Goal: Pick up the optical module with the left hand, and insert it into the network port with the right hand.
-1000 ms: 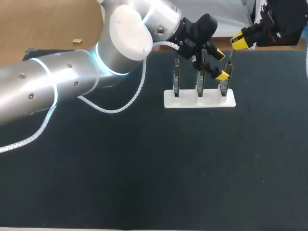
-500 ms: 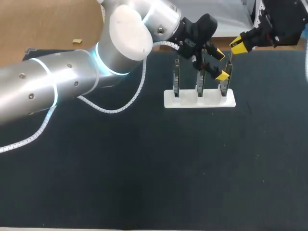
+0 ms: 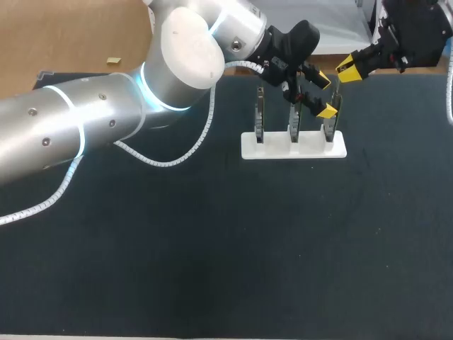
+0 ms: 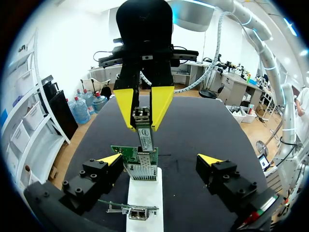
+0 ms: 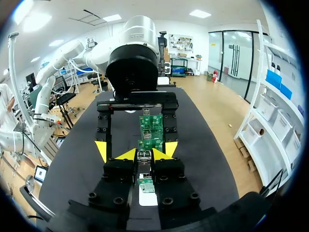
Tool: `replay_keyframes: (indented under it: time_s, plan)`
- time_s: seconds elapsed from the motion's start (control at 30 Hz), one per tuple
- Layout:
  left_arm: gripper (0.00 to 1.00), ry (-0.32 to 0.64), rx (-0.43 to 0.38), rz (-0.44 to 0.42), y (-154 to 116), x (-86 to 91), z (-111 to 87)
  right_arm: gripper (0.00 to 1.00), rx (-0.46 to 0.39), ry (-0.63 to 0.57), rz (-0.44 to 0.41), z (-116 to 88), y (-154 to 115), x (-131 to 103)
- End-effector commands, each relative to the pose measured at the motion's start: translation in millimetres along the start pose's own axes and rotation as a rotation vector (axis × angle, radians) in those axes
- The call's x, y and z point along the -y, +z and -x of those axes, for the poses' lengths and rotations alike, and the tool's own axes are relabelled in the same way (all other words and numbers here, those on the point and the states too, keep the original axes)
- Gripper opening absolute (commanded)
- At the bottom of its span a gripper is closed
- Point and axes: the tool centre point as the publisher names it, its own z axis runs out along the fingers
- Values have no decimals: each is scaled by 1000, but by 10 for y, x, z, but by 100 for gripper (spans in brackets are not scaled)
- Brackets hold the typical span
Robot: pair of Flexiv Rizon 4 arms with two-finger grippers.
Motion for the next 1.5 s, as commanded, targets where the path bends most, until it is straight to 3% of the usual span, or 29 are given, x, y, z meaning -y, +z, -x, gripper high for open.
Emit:
replay_keyframes:
  time_s: [0.03, 1.5]
  plan:
    - [100, -2, -5, -3, 6, -20, 10, 0, -3, 5, 5, -21, 20, 32]
    - [100, -2, -5, -3, 6, -20, 10, 0, -12, -7, -12, -27, 22, 57]
